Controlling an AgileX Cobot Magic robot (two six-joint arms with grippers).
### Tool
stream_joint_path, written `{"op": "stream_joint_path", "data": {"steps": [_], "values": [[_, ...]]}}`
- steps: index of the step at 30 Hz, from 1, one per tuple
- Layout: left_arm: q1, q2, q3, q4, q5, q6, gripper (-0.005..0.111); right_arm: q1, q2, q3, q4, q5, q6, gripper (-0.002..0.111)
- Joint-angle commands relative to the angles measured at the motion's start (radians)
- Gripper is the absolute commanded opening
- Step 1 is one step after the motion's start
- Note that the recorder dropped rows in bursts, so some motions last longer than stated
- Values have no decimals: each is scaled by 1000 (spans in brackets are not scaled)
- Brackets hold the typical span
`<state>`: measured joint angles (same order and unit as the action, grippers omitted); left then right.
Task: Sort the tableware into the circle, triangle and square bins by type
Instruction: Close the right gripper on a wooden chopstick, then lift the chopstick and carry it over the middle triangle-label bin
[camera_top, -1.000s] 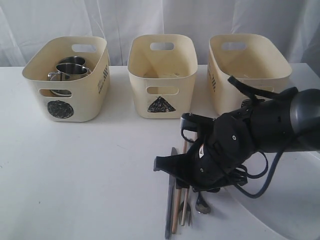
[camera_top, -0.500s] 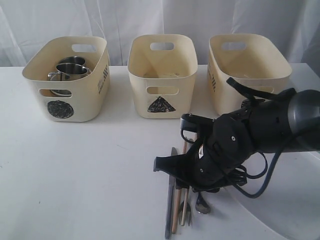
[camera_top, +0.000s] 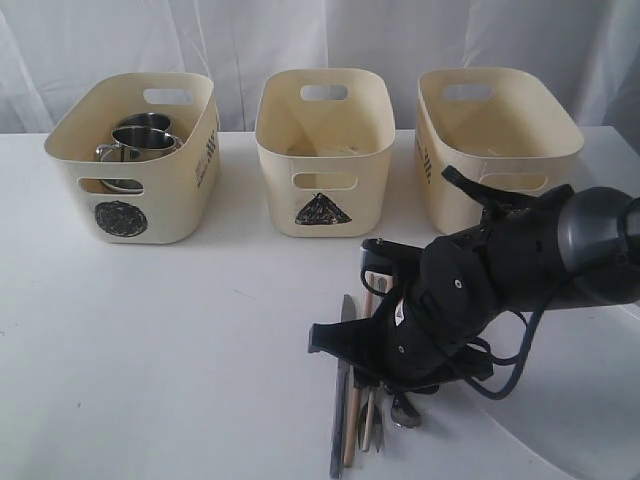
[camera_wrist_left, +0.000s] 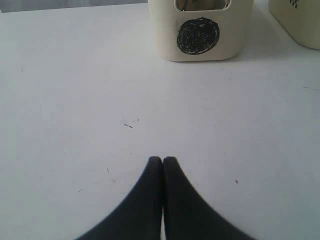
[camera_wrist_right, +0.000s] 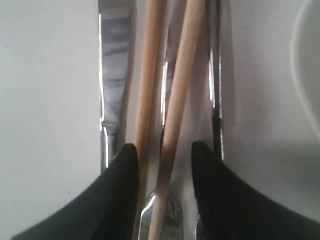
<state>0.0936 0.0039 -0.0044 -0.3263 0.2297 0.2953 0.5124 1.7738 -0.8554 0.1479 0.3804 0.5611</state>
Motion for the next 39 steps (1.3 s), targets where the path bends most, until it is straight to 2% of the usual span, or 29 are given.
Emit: {"op": "stream_joint_path", "data": {"steps": [1, 10, 20, 33, 39], "values": [[4, -4, 4, -11, 3, 0, 0, 4, 11, -4, -2, -6, 1, 34], [4, -4, 4, -11, 3, 0, 0, 4, 33, -4, -2, -1, 1, 32], [4, -4, 4, -11, 3, 0, 0, 4, 31, -4, 0, 8, -1, 0], [4, -4, 4, -11, 3, 0, 0, 4, -78, -4, 0, 0, -8, 0], [4, -4, 4, -11, 3, 0, 0, 4, -157, -4, -2, -31, -79, 0]]}}
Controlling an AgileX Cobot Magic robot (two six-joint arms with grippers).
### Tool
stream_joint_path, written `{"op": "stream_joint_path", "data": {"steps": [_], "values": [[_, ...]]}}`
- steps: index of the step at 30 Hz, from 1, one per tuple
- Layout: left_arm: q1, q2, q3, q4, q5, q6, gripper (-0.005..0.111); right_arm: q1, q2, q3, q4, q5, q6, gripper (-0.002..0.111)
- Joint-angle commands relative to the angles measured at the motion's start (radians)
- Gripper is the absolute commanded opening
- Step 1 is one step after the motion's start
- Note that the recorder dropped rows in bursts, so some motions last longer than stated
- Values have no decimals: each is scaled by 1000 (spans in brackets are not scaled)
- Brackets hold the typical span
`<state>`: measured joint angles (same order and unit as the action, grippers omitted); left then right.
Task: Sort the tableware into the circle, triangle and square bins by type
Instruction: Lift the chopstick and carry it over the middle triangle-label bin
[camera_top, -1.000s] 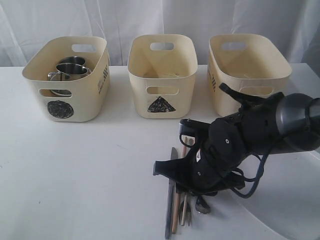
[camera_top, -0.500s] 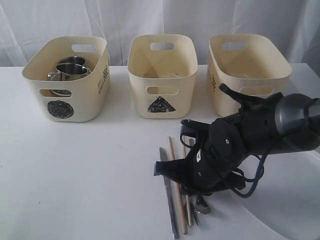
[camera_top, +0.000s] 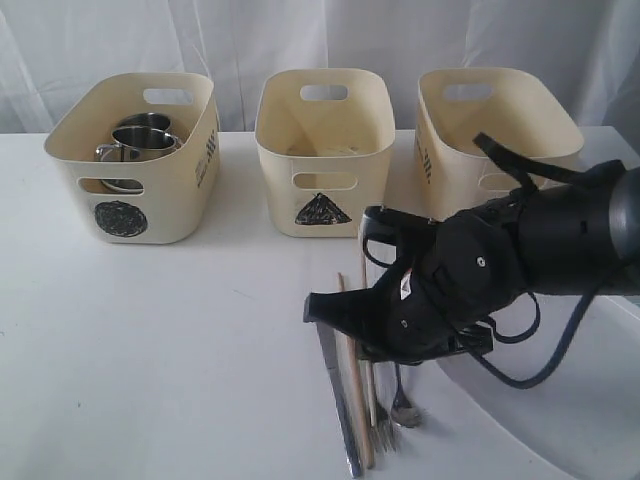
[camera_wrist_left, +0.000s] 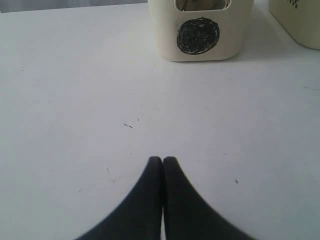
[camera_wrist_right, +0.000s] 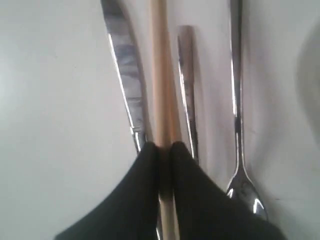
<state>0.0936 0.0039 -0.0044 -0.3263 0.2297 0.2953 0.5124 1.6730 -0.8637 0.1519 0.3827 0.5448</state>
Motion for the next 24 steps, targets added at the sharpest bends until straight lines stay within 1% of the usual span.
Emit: {"op": "stream_joint_path", "data": {"steps": [1, 7, 12, 17, 20, 24], "values": [[4, -4, 4, -11, 3, 0, 0, 4, -72, 4, -6, -48, -84, 0], [4, -4, 4, -11, 3, 0, 0, 4, -161, 4, -6, -135, -194, 0], [4, -4, 4, -11, 3, 0, 0, 4, -221, -1, -6, -271, -317, 0], [4, -4, 4, -11, 3, 0, 0, 4, -232, -36, -10, -369, -410, 0], [4, -4, 4, -11, 3, 0, 0, 4, -224, -60, -10, -458, -484, 0], [4, -4, 4, -11, 3, 0, 0, -26, -190, -101, -10, -565, -579, 0]]}}
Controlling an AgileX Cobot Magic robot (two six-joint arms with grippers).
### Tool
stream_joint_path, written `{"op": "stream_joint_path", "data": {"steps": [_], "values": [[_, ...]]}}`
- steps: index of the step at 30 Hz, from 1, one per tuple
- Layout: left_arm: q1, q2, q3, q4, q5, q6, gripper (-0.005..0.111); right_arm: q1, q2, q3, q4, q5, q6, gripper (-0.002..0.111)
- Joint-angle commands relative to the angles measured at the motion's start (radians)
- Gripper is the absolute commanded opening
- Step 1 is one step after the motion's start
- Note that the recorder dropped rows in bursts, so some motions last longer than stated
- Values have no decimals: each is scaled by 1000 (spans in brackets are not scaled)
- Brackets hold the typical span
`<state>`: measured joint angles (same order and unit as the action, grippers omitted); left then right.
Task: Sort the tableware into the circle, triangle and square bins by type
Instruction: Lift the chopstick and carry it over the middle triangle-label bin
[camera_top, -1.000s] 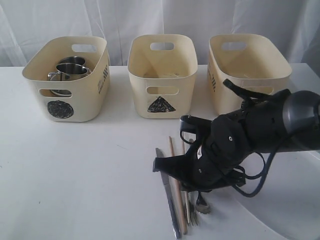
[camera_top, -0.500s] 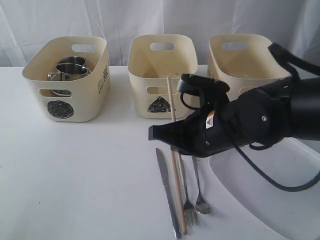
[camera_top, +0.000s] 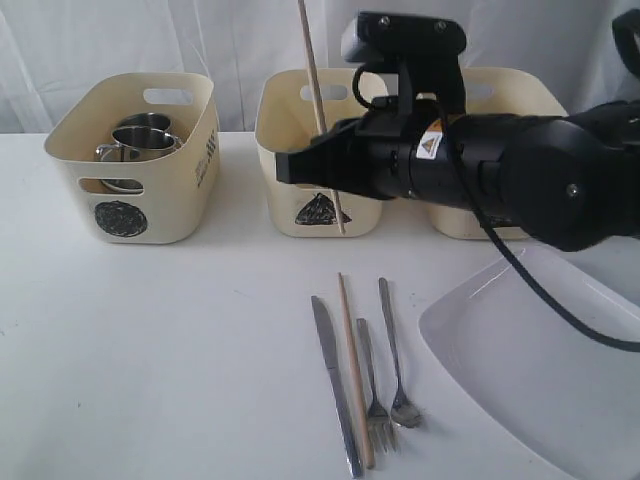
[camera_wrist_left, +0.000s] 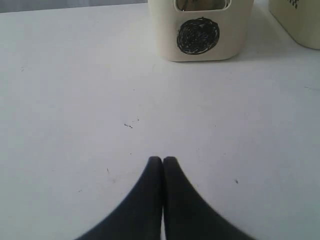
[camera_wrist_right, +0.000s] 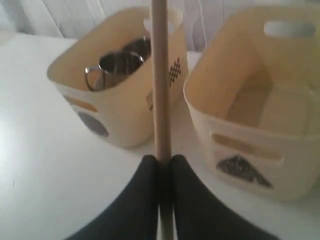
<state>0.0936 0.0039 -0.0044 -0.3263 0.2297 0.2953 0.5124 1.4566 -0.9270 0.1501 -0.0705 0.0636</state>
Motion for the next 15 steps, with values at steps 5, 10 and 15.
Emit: {"op": "stream_joint_path", "data": {"steps": [5, 10, 15], "values": [[4, -4, 4, -11, 3, 0, 0, -84, 99, -92, 0, -206, -136, 0], [4, -4, 4, -11, 3, 0, 0, -108, 214, -184, 0, -222, -216, 0], [4, -4, 4, -11, 3, 0, 0, -127, 318, -293, 0, -222, -228, 0]]}}
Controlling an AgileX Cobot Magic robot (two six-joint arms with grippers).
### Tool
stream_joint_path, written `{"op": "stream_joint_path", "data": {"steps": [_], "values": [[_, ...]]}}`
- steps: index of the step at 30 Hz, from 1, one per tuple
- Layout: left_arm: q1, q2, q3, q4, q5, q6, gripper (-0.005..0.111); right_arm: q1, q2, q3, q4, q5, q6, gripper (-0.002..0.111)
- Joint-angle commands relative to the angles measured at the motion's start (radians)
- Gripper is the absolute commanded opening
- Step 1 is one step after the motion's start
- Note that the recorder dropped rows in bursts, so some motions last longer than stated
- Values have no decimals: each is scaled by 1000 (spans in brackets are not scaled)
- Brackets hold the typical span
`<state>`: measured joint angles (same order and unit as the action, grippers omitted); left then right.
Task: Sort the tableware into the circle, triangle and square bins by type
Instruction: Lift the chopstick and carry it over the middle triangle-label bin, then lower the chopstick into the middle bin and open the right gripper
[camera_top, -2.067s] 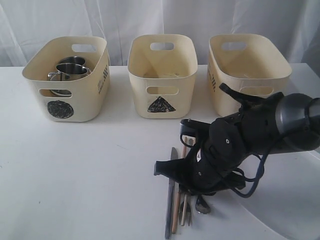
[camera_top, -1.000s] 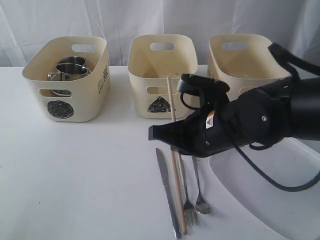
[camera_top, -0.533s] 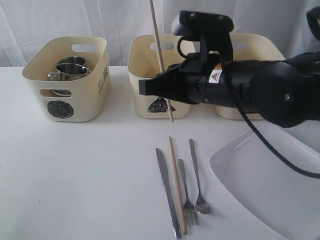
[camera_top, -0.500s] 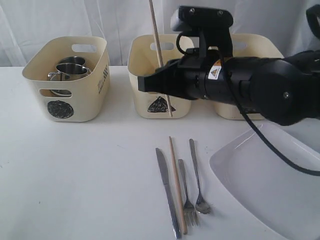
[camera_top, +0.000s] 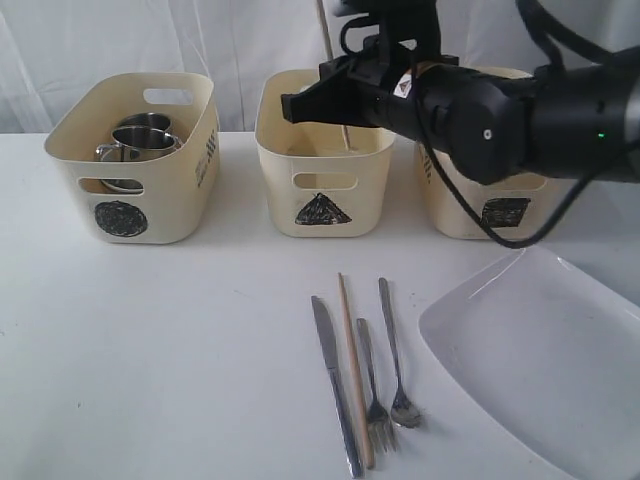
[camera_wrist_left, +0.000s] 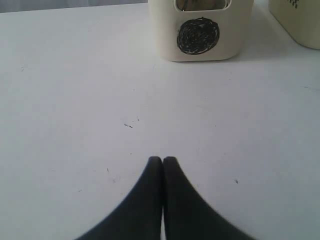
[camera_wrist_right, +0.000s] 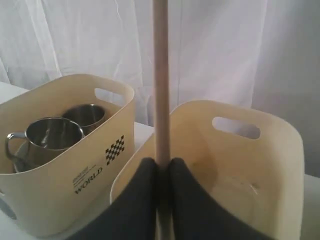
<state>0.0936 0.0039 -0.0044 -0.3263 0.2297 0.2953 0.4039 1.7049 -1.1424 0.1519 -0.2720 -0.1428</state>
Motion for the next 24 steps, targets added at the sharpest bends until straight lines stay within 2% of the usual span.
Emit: {"op": "stream_joint_path", "data": {"steps": [1, 14, 24], "values": [[4, -4, 4, -11, 3, 0, 0, -23, 91, -100, -2, -21, -22, 0], [4, -4, 4, -11, 3, 0, 0, -79, 355, -366, 2, 70, -71, 0], [4, -4, 4, -11, 3, 0, 0, -87, 417, -431, 14, 91, -71, 0]]}}
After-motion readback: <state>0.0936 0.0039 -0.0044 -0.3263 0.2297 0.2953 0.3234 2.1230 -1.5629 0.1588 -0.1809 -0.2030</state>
